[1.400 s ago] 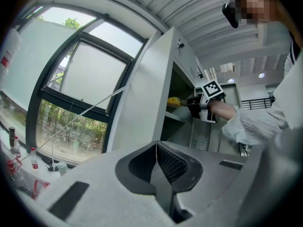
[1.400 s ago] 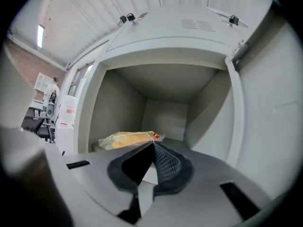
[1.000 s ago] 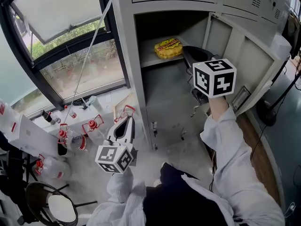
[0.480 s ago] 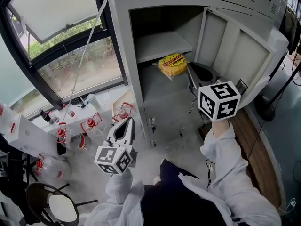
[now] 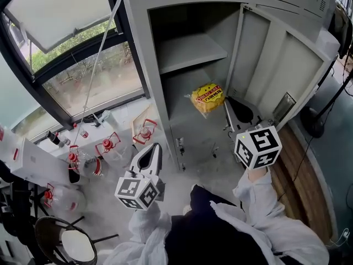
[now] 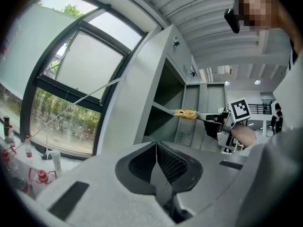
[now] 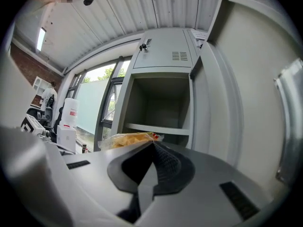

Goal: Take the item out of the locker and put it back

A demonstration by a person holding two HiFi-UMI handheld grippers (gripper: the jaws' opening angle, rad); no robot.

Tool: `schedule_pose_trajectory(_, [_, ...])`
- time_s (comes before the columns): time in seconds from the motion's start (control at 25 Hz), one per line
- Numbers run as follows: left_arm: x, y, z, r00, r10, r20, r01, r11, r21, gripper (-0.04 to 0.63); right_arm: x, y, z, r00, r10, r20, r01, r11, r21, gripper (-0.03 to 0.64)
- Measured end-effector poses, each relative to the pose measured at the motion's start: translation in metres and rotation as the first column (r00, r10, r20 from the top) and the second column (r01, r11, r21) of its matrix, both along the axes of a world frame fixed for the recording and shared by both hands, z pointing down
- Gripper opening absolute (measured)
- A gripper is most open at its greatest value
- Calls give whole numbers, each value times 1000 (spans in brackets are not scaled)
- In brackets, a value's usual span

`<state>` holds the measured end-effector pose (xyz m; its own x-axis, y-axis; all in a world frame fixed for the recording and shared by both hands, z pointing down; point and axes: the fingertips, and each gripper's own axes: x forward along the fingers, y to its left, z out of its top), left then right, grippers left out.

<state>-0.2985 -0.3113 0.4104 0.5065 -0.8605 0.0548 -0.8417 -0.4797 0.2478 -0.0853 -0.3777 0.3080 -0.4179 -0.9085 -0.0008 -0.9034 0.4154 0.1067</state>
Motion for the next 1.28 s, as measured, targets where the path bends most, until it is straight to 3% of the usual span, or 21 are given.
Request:
schedule_pose_trajectory(0.32, [-6,0,20,999,-23,-44,21,998,-56,9,8,-5,49,995,83,54,-80,995,-55,-2])
schedule_pose_trajectory(0.56, [-12,-10,30,997,-54,-60,49,995,-86,9,-2,-27,79,995,89,41,-84,990,-110,0])
schedule_pose_trajectory(0.84, [-19,-28,37,994,-95,-56,88,990,-106,9,-24,-63,94,998,36,41,-30,989,-143,0])
schedule_pose_trajectory(1.28, [-45,-53,26,980,-191,-46,188,979,-76,9,-80,-126,105,990,-134,-42,125,978,-169,0])
